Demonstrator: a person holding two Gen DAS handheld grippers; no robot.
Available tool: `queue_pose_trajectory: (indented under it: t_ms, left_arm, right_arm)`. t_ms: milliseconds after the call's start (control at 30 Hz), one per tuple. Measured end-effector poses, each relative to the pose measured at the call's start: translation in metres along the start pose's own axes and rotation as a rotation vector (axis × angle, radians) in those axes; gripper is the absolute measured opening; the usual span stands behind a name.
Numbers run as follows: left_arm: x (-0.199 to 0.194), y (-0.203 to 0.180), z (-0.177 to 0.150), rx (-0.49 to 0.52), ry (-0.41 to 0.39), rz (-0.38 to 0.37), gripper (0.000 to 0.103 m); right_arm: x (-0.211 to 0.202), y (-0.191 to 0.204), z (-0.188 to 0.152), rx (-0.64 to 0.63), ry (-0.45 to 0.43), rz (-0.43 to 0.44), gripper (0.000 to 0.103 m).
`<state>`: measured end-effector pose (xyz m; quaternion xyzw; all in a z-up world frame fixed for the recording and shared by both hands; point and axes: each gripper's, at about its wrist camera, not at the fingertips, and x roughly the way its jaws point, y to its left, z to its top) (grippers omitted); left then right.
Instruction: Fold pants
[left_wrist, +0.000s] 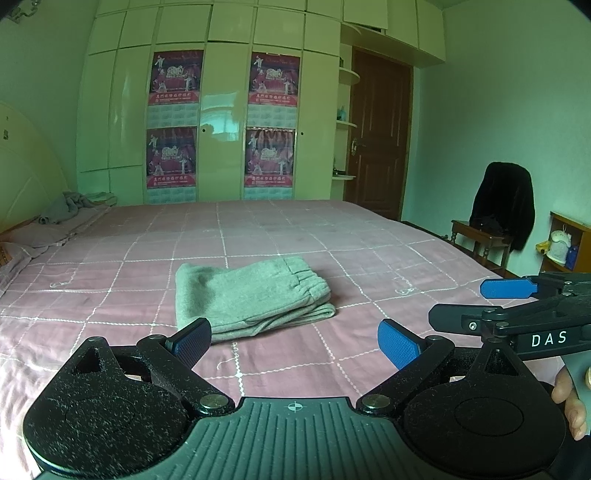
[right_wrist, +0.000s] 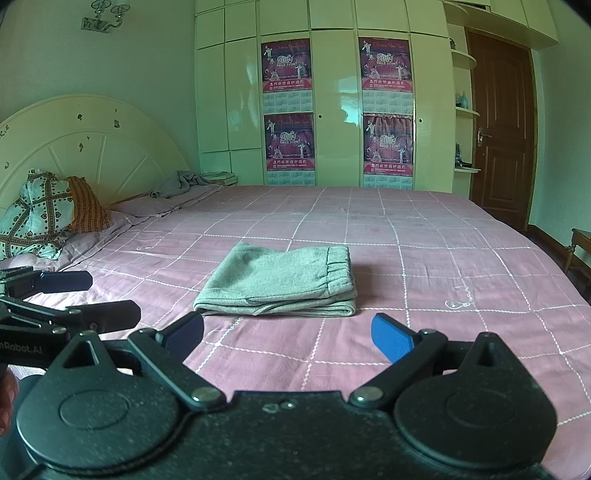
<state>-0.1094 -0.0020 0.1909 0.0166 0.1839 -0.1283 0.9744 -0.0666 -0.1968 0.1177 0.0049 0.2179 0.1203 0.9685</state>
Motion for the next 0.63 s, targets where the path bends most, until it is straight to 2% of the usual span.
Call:
queue_pose_trajectory:
  t_ms: [633]
  left_arm:
    - [-0.0041,-0.0057,-0.0011,0.026,-0.024,-0.012,0.096]
  right_arm:
    - [-0.0003,-0.0004,0.0003,-0.001,0.0,-0.003,0.098]
